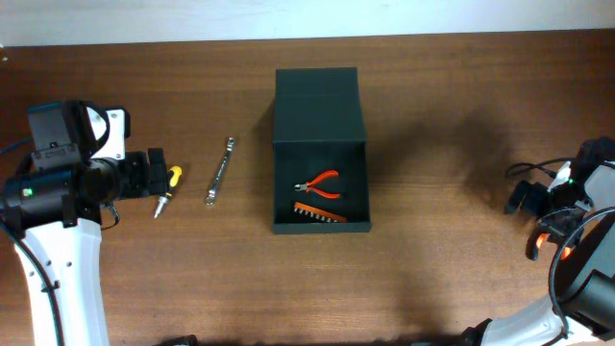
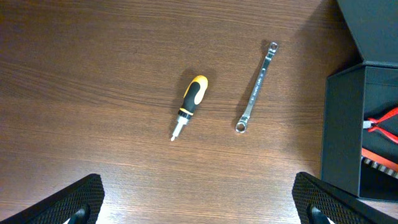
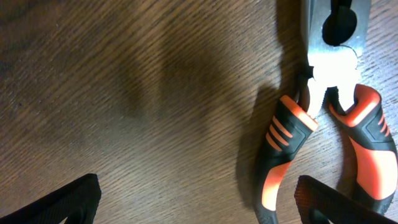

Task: Pack container
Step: 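Lower and grasp the orange-black pliers with the right gripper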

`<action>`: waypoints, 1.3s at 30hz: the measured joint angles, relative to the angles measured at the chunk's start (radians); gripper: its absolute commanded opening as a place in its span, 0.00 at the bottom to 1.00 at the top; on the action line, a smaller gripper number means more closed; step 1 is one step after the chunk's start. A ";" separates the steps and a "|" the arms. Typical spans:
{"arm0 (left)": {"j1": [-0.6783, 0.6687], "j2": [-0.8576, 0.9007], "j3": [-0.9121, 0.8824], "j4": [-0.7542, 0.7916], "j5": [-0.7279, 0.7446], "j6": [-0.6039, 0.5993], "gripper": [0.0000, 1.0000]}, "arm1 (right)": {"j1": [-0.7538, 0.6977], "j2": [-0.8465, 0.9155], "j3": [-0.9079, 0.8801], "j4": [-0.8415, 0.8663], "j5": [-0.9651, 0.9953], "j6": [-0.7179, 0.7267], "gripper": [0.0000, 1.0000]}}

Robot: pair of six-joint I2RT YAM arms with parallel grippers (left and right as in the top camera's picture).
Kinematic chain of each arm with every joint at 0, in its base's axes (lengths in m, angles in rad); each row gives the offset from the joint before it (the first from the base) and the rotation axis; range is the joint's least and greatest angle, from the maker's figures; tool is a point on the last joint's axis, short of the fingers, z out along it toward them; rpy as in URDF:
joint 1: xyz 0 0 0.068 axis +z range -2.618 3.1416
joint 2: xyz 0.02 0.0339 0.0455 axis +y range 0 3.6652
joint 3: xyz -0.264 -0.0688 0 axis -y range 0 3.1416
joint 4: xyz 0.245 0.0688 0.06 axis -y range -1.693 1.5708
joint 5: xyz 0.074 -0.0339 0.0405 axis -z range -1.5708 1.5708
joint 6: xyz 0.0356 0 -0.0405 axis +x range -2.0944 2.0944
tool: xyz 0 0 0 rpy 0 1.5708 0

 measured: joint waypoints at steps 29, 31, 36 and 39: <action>0.000 0.000 0.000 -0.002 0.000 0.000 0.99 | 0.000 0.076 0.000 0.073 0.023 -0.027 0.88; 0.000 0.000 0.000 -0.002 0.000 0.000 0.99 | 0.000 0.077 0.000 0.074 0.023 -0.032 0.73; 0.000 0.000 0.000 -0.002 0.000 0.000 0.99 | 0.000 0.077 0.000 0.072 0.023 -0.033 0.66; 0.000 0.000 0.000 -0.002 0.000 0.000 0.99 | 0.000 0.077 0.000 0.072 0.023 -0.034 0.59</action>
